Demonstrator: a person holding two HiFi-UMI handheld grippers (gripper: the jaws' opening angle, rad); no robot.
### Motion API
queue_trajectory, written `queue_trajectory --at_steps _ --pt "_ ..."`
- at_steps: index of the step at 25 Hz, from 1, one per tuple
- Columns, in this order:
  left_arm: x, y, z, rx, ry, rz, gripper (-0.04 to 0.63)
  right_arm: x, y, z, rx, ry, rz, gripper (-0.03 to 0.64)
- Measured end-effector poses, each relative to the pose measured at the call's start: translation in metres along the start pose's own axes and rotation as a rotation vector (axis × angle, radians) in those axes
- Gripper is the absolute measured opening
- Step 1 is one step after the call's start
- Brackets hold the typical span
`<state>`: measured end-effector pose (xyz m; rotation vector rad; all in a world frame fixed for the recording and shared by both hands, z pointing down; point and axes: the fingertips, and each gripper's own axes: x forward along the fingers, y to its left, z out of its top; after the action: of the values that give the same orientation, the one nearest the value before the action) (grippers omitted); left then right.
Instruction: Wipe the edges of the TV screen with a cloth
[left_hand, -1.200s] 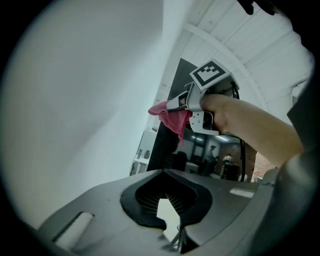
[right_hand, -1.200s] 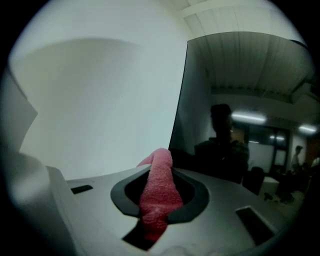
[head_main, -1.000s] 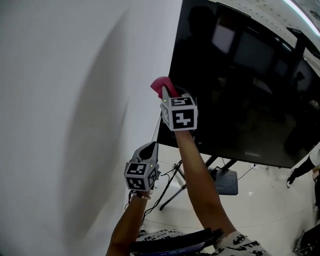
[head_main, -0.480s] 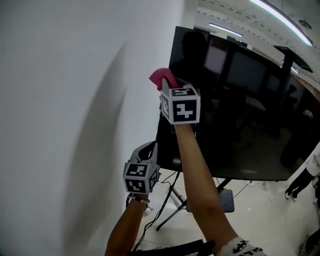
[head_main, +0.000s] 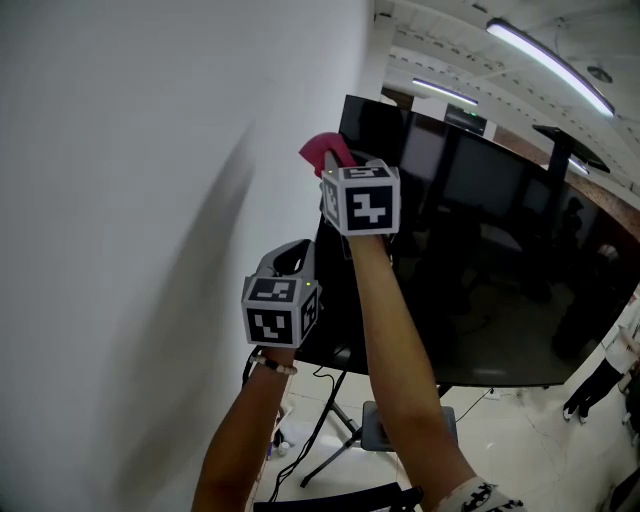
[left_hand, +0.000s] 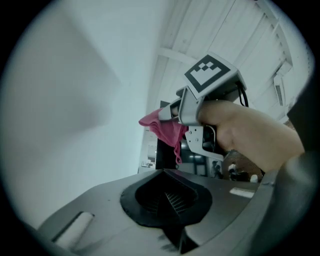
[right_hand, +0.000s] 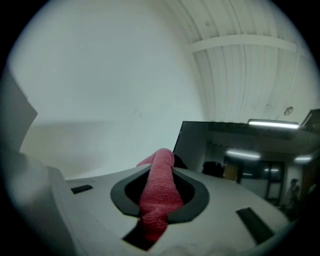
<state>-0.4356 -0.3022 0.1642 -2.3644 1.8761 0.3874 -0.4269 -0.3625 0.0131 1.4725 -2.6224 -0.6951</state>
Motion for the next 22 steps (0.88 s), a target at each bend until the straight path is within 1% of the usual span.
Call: queue_trajectory --at_steps 4,7,10,13,15,17,19,20,22 --pt "0.004 -0.002 0.044 0.050 -0.047 -0.009 -0.014 0.005 -0.006 0.026 -0.053 -0.003 -0.026 0.067" --pt "0.007 -0.010 0.061 0.076 -0.070 -0.030 -0.014 0.009 -0.017 0.050 -0.095 -0.008 -0.044 0.067" --pt "0.010 -0.019 0.069 0.085 -0.084 -0.057 -0.014 0.012 -0.031 0.076 -0.131 -0.019 -0.051 0.067" --pt "0.013 -0.029 0.066 0.086 -0.080 -0.077 -0.014 0.011 -0.047 0.093 -0.165 -0.021 -0.063 0.067" --pt "0.017 -0.033 0.065 0.089 -0.077 -0.085 -0.014 0.005 -0.061 0.108 -0.201 -0.050 -0.094 0.067" --pt "0.017 -0.033 0.066 0.088 -0.085 -0.092 -0.014 -0.007 -0.078 0.123 -0.253 -0.086 -0.136 0.067" --pt "0.012 -0.029 0.066 0.081 -0.095 -0.095 -0.014 -0.018 -0.087 0.133 -0.311 -0.099 -0.148 0.067" --pt "0.010 -0.026 0.065 0.076 -0.096 -0.096 -0.014 -0.022 -0.088 0.138 -0.353 -0.099 -0.145 0.067" --pt "0.008 -0.025 0.063 0.068 -0.095 -0.100 -0.014 -0.024 -0.085 0.142 -0.474 -0.079 -0.146 0.067"
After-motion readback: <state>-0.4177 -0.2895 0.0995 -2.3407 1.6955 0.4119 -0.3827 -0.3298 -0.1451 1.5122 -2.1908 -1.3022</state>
